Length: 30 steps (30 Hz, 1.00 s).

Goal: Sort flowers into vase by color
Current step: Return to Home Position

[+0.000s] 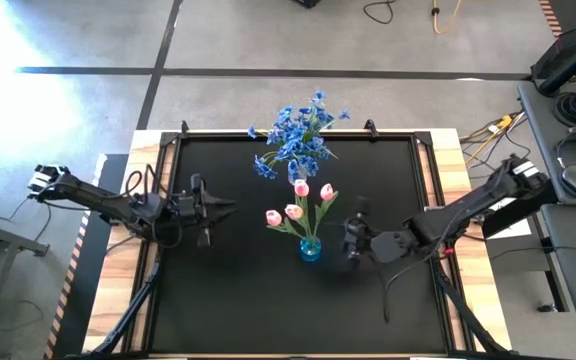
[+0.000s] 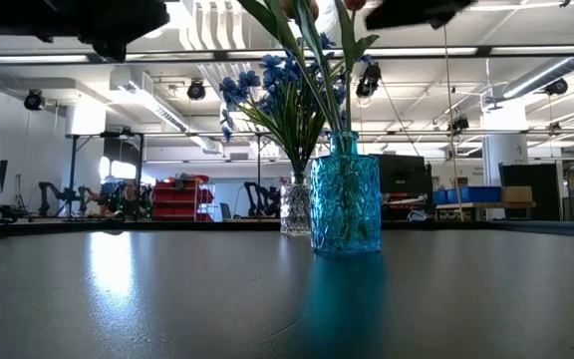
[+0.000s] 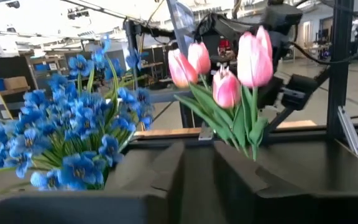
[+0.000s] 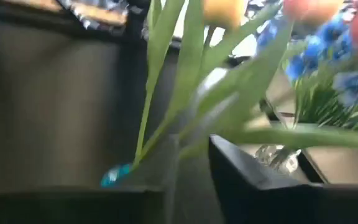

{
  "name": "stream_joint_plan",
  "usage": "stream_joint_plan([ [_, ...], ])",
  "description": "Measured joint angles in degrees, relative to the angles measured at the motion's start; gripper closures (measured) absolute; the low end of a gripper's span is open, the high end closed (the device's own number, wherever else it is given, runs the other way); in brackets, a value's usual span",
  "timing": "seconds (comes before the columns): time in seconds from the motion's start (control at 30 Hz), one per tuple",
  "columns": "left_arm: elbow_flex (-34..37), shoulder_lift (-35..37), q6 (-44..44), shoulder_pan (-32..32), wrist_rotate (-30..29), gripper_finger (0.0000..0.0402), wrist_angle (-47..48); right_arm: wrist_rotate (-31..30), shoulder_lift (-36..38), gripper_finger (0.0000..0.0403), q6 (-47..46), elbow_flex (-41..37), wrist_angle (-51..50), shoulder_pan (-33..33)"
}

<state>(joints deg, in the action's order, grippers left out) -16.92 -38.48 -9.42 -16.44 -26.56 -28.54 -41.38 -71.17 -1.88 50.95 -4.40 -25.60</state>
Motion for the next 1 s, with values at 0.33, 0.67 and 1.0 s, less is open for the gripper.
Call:
stream_joint_plan([
  [0.33,4.38,0.54,1.4,2.05,2.15,0.04,-0.14,23.56,16.97,0.0393,6.34,-17.27,5.67,10.97],
  [0.67,8.45,-0.65,4.85,20.65,23.98,0.0401,-7.35,42.38,29.08,0.0394,10.37,-32.67,16.9,27.25],
  [1.0,10.21,-2.41,5.95,41.4,44.6,0.0401,-9.42,45.87,42.02,0.0394,9.24,-42.77,18.49,34.06],
])
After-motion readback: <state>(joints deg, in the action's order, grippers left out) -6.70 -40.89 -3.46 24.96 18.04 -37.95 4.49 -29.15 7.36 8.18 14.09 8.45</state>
